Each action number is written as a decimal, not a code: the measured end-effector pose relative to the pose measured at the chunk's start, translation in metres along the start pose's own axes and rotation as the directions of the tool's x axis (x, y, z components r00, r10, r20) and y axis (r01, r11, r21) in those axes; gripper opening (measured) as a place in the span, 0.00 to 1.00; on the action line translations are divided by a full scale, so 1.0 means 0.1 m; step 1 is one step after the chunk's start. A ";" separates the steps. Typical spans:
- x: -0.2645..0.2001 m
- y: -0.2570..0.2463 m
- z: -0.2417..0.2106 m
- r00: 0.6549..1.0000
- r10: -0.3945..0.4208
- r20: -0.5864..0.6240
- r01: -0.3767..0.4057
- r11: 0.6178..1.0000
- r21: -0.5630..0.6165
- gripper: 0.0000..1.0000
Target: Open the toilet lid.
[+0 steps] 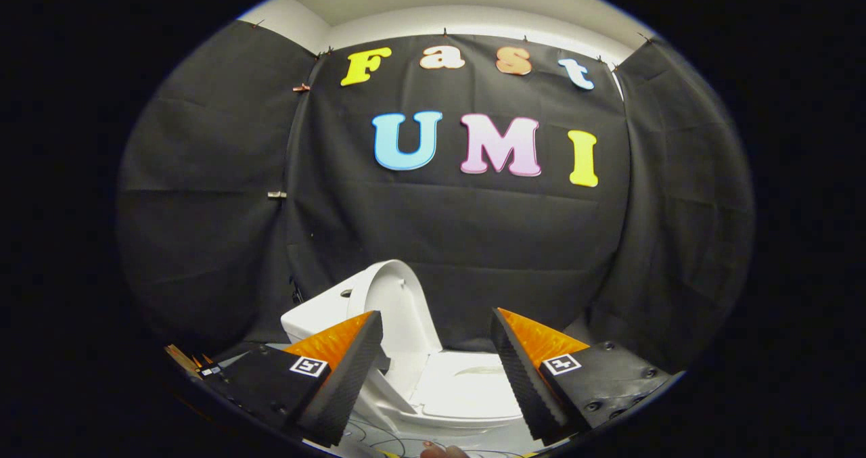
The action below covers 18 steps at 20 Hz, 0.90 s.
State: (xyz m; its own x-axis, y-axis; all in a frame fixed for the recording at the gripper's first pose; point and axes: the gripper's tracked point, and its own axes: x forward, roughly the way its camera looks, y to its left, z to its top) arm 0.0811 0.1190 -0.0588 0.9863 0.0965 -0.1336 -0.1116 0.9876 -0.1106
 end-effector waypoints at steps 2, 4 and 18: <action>-0.19 -0.17 0.14 1.000 -0.012 0.019 0.012 1.000 -0.001 0.99; -0.37 -0.29 0.23 0.999 -0.020 0.027 0.020 1.000 0.002 0.99; -0.82 -0.50 0.60 0.993 -0.034 0.117 0.033 0.999 0.015 0.99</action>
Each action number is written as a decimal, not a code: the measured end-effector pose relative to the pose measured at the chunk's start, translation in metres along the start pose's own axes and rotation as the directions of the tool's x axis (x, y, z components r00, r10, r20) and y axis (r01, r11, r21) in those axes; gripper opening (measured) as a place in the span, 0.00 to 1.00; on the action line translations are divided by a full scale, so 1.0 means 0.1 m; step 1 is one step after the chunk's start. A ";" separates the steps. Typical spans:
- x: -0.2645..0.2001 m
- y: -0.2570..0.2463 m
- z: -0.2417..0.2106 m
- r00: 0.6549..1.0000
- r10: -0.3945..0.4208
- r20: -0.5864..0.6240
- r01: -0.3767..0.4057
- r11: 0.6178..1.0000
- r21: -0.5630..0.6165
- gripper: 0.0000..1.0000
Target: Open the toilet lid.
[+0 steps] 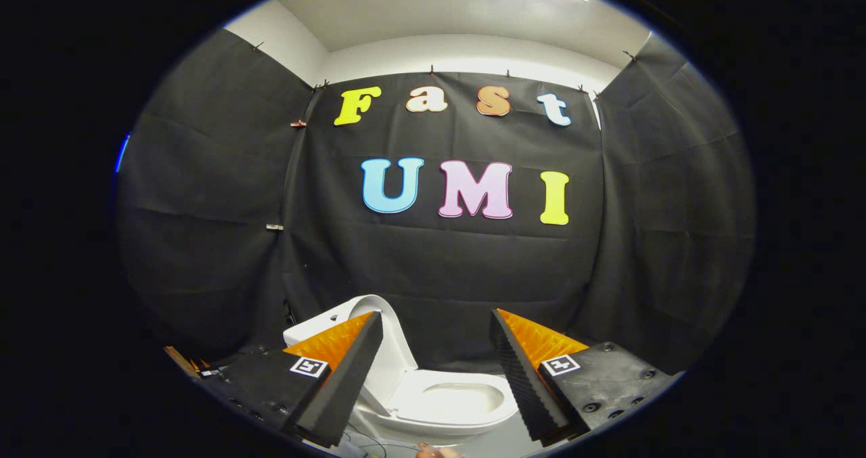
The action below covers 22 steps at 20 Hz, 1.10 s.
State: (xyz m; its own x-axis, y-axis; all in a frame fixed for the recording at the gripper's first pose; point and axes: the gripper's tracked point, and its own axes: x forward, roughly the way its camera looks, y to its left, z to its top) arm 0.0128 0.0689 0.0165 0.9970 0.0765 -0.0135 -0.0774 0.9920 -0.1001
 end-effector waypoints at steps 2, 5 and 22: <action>-0.01 0.00 0.01 1.000 0.000 0.000 0.000 1.000 0.010 0.99; -0.02 -0.01 -0.01 1.000 -0.007 -0.009 0.007 1.000 0.008 0.99; -0.18 -0.09 0.14 0.998 -0.056 0.016 0.055 0.998 0.012 0.99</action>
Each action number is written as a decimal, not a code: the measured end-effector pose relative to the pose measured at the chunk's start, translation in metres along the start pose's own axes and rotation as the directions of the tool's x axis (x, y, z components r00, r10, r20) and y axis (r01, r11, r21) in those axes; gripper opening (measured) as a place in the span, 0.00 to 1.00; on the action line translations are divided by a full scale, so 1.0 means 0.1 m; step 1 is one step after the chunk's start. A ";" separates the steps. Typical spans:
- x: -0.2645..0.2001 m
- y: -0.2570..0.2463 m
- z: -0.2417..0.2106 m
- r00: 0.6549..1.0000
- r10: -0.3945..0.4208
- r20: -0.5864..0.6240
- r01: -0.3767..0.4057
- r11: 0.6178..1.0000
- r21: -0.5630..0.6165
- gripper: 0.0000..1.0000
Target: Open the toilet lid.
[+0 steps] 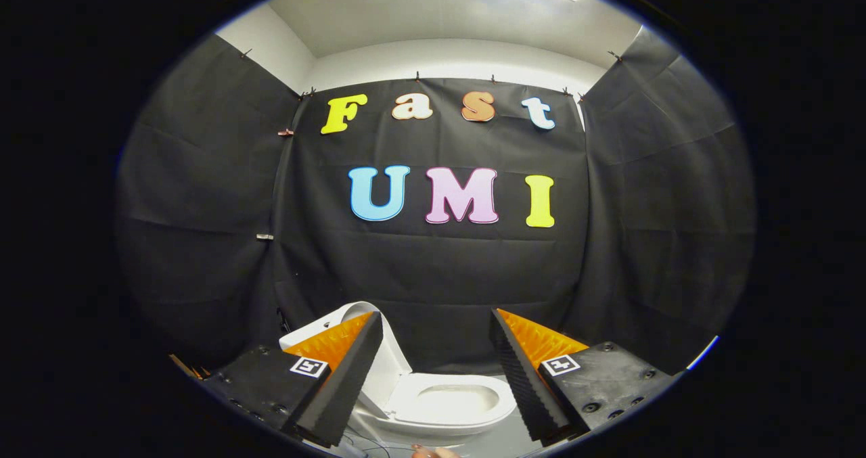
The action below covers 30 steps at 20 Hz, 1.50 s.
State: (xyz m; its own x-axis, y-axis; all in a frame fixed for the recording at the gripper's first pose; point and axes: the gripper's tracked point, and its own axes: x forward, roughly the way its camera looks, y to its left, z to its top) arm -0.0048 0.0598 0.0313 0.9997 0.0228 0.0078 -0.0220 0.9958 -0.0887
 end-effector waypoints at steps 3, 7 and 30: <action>-0.01 -0.01 -0.01 1.000 -0.002 -0.004 0.002 1.000 0.000 0.99; -0.02 -0.04 -0.01 1.000 -0.010 -0.007 0.010 1.000 0.005 0.99; -0.08 -0.11 -0.01 0.999 -0.021 -0.025 0.021 0.999 0.026 0.99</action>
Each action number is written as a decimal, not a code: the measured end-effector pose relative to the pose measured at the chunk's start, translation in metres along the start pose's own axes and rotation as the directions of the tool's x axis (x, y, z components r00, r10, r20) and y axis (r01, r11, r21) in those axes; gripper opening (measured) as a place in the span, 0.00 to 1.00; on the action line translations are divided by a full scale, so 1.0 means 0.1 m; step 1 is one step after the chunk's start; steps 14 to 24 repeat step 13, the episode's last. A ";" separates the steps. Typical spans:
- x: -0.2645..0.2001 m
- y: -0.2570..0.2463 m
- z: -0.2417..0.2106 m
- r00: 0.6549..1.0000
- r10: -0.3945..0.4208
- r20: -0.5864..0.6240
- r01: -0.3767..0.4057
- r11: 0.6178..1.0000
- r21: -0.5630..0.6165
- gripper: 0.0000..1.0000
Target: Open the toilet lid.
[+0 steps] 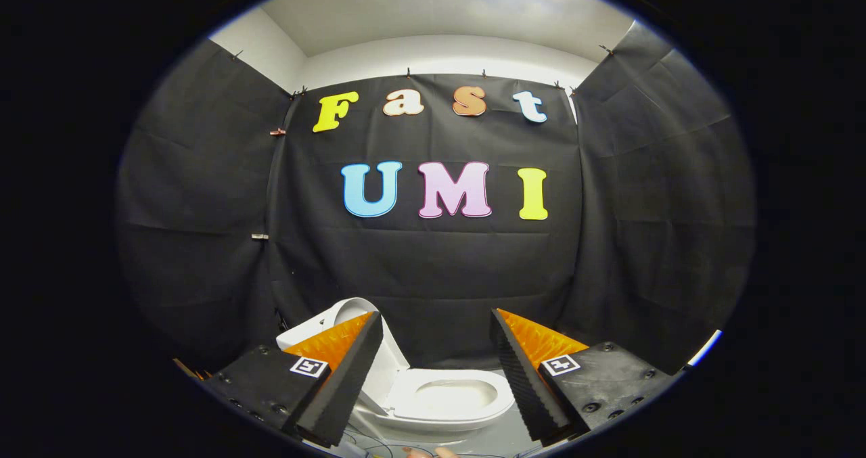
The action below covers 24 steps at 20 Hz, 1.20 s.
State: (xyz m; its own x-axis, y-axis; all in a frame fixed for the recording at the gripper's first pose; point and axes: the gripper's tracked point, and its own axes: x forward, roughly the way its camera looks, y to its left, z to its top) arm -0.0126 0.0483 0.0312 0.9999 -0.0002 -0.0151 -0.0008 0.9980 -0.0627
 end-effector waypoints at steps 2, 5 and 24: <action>0.00 -0.01 0.00 1.000 0.001 0.000 -0.001 1.000 0.001 0.99; 0.00 0.00 0.00 1.000 0.002 -0.003 -0.002 1.000 0.001 0.99; 0.00 0.00 -0.02 1.000 0.006 -0.008 -0.006 1.000 0.003 0.99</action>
